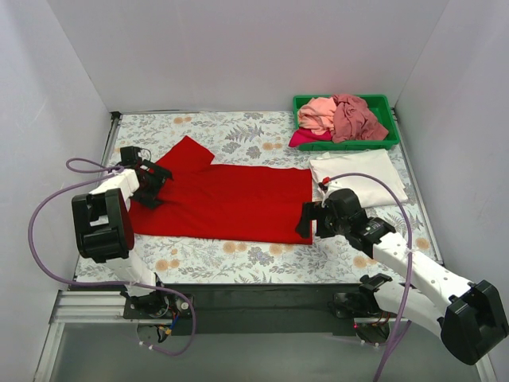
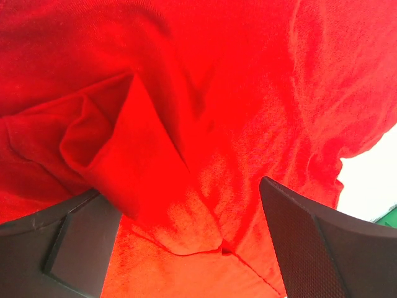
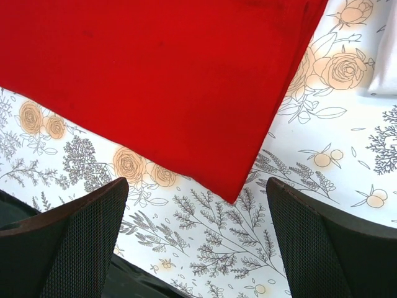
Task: Fold and stack the t-shirts
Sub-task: Fold the tshirt
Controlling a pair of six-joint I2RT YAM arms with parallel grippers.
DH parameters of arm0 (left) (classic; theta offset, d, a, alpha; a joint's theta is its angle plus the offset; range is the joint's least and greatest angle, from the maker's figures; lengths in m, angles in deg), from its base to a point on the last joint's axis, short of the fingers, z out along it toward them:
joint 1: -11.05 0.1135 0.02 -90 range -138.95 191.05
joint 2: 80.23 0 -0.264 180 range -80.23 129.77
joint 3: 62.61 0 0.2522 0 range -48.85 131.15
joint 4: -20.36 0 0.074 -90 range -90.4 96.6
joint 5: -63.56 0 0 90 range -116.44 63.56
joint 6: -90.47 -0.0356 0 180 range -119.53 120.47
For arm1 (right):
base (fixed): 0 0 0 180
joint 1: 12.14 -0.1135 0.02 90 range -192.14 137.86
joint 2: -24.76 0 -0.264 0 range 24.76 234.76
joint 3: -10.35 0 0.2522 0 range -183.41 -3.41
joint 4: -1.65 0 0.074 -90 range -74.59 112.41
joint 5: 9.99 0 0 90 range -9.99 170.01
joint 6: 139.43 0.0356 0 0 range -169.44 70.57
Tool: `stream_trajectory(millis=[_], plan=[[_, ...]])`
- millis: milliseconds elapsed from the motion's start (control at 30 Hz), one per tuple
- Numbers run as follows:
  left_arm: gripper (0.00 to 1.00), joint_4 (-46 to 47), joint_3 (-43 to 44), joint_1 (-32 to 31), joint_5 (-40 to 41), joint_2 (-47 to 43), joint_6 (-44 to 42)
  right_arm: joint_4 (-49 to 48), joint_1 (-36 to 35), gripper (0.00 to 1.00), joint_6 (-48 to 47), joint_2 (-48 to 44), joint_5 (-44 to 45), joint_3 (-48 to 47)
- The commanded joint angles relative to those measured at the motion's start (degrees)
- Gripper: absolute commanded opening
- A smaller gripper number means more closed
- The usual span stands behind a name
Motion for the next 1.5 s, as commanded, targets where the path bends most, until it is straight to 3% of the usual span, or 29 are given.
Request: stream_trajectory(millis=[0, 133, 300, 1167, 1333, 1467], plan=[[0.87, -1.0, 1.23, -0.06, -1.66, -3.55, -0.53, 0.14, 0.1, 0.98, -0.38, -0.19, 2.62, -2.13], [0.87, -3.72, 0.43, -0.15, 2.02, -10.48, 0.97, 0.14, 0.18, 0.98, -0.56, 0.69, 2.73, -3.71], [0.87, -4.52, 1.13, -0.07, 3.79, -12.35, 0.45, -0.3, 0.1, 0.98, -0.56, 2.62, -1.22, -5.21], [0.88, -0.21, 8.96, -0.77, -1.92, 9.71, -1.93, -10.4, -0.25, 0.98, -1.88, 15.19, -9.48, -3.19], [0.87, -0.3, 0.12, -1.03, -2.1, 7.44, -0.35, -11.37, -0.34, 0.98, -1.88, 18.53, -9.14, -2.84], [0.87, 0.58, -10.42, -1.21, -0.88, -1.6, 1.76, -11.46, -0.34, 0.98, -1.53, 20.03, -8.96, -1.61]])
